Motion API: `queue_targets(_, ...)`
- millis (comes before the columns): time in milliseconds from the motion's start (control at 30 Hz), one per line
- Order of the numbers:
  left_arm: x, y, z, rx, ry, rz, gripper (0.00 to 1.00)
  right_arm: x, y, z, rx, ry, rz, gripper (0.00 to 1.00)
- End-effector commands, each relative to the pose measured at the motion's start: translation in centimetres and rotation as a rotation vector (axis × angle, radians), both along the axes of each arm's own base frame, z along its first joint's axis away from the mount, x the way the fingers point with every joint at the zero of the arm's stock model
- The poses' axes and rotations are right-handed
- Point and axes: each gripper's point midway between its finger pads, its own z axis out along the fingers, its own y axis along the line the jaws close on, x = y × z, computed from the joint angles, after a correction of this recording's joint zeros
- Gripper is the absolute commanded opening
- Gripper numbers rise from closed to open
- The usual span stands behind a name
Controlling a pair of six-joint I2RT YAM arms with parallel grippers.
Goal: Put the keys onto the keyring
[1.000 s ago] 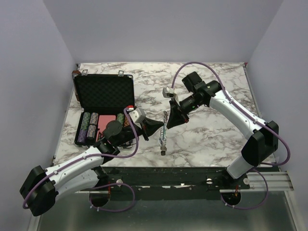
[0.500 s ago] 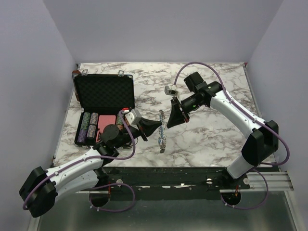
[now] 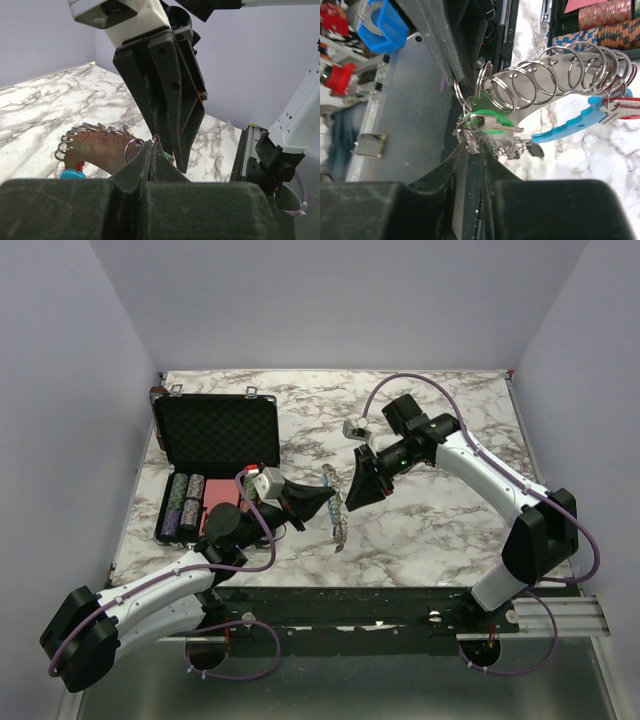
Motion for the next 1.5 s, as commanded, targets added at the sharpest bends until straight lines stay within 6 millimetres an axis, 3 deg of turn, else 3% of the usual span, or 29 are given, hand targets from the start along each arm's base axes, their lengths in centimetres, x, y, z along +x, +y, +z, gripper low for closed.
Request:
queue_targets(0, -0.2, 0.3, 1.6, -0.042, -0.041, -0.003, 0.0, 0.3, -0.3, 1.9, 0.054, -0.068, 0.007, 0.34)
queue_targets(100, -0.3, 0.2, 1.4, -0.03, -0.037, -0.011, 0.0, 0.7, -0.5, 2.7, 0.071, -0.101, 0.017, 0.41)
queue_targets(233, -0.3, 0.1, 1.2, -0.021, -0.033, -0.021, 0.0, 0.5, -0.4, 3.4, 0.096, -0.112, 0.044, 0.42)
queue_targets(700, -0.4, -0.5, 1.3, -0.017, -0.024, -0.045, 0.0, 1.5, 0.2, 3.2, 0.087, -0.094, 0.035, 0.41)
queue_targets(1133, -0.1, -0.6, 1.2, -0.015, -0.018, -0.041, 0.0, 1.2, 0.7, 3.0, 0.083, -0.078, 0.044, 0.31)
queue_targets(1467, -0.1, -0.7, 1.5, -0.019, -0.023, -0.042, 0.0, 1.7, 0.9, 2.4, 0.053, -0.061, 0.015, 0.15)
